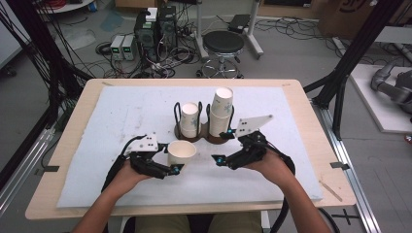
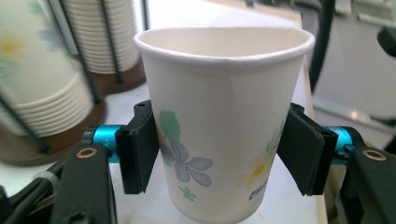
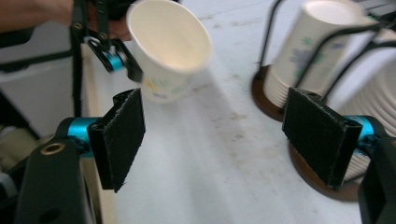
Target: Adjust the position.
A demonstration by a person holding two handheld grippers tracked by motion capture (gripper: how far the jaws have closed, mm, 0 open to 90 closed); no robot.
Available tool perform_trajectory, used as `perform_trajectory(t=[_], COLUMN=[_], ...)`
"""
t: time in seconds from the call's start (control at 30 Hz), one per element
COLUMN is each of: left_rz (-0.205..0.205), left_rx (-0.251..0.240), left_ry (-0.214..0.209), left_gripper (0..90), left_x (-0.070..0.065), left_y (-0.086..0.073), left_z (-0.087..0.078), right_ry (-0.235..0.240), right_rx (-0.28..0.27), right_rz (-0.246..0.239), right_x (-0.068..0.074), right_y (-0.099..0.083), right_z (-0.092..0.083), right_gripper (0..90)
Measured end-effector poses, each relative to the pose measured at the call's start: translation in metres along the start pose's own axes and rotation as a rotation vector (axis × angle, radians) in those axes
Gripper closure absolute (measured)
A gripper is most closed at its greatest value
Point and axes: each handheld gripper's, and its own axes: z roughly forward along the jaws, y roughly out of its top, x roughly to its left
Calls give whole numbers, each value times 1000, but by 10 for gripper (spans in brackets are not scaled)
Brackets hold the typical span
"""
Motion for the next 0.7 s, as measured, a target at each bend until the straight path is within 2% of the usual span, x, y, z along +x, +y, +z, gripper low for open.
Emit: perform_trajectory(t=[0.03, 0.07, 0.1, 0.13, 0.2, 0.3, 0.33, 0.37, 0.43, 0.7], left_rz=[0, -9, -32, -38, -43, -50, -50, -60, -60, -43], left_rx=[0, -26, -79, -97, -134, -186, -186, -208, -220, -254], left_ry=[0, 14, 36, 50, 74, 115, 115, 132, 152, 202], left_gripper=[338, 338, 338, 338, 336, 334, 334, 331, 329, 328], left_x=[0, 2, 6, 8, 11, 15, 15, 17, 19, 21], left_y=[0, -2, -6, -8, -9, -10, -10, -11, -12, -15], left_z=[0, -4, -11, -15, -22, -32, -32, -37, -40, -48], right_ry=[0, -23, -76, -99, -133, -179, -190, -198, -210, -264], right_rx=[0, -20, -55, -68, -100, -119, -124, -130, -130, -139], right_rz=[0, 17, 37, 50, 73, 115, 130, 141, 163, 172], right_x=[0, -1, -2, -3, -4, -7, -8, -10, -11, -11], right_y=[0, -6, -18, -25, -37, -53, -58, -63, -70, -84], right_z=[0, -3, -8, -11, -15, -20, -21, -22, -23, -27], right_gripper=[219, 219, 219, 219, 219, 216, 216, 216, 216, 216])
